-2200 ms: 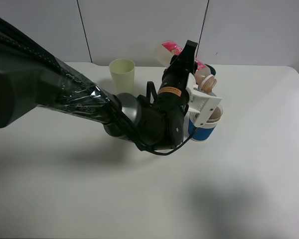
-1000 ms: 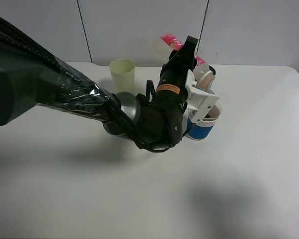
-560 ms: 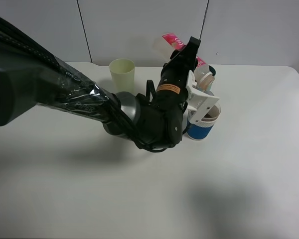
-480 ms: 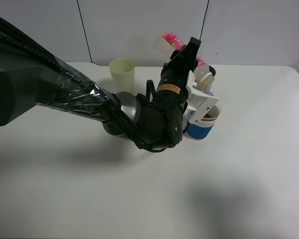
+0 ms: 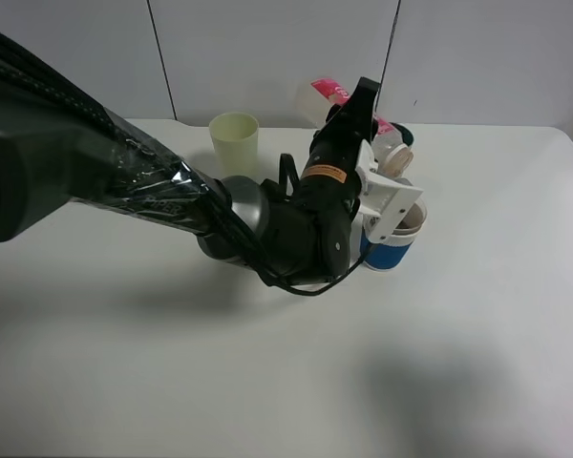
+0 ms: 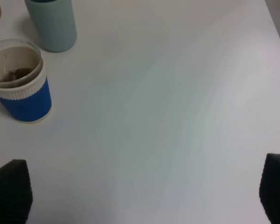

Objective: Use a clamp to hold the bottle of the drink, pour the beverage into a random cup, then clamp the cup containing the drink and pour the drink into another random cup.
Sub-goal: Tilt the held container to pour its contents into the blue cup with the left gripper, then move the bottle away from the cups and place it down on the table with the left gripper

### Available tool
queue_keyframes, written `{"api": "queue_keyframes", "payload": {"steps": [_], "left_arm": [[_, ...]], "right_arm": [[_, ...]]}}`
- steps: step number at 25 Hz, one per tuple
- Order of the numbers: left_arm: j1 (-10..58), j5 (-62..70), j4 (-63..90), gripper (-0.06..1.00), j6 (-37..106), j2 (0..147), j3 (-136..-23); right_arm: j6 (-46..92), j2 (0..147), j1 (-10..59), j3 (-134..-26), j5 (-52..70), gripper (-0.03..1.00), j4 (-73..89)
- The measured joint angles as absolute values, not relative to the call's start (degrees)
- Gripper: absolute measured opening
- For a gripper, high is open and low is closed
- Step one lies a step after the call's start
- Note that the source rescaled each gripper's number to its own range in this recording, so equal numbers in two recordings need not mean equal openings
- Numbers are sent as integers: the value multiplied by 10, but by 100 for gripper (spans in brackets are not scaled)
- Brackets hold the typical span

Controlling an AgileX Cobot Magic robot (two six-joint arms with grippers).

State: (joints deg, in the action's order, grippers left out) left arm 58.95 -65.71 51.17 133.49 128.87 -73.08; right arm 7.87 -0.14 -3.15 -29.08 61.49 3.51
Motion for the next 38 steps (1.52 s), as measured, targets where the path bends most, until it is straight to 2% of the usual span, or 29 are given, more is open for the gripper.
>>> {"api": "queue_keyframes", "payload": {"steps": [7, 15, 23, 31, 38], "left_arm": [[591, -566, 570, 3, 1269, 1277, -731], [591, -534, 602, 3, 1259, 1246, -725], [591, -458, 651, 3, 1240, 1130, -620], [591, -401, 676, 3, 1092, 981, -529], [591, -380, 646, 3, 878, 877, -430]], "right_arm": [[79, -1, -31, -291, 615, 92, 35], [79, -1, -31, -291, 615, 92, 35], [79, -1, -31, -291, 615, 92, 35], [79, -1, -31, -291, 615, 92, 35], [79, -1, -31, -291, 615, 92, 35]]}}
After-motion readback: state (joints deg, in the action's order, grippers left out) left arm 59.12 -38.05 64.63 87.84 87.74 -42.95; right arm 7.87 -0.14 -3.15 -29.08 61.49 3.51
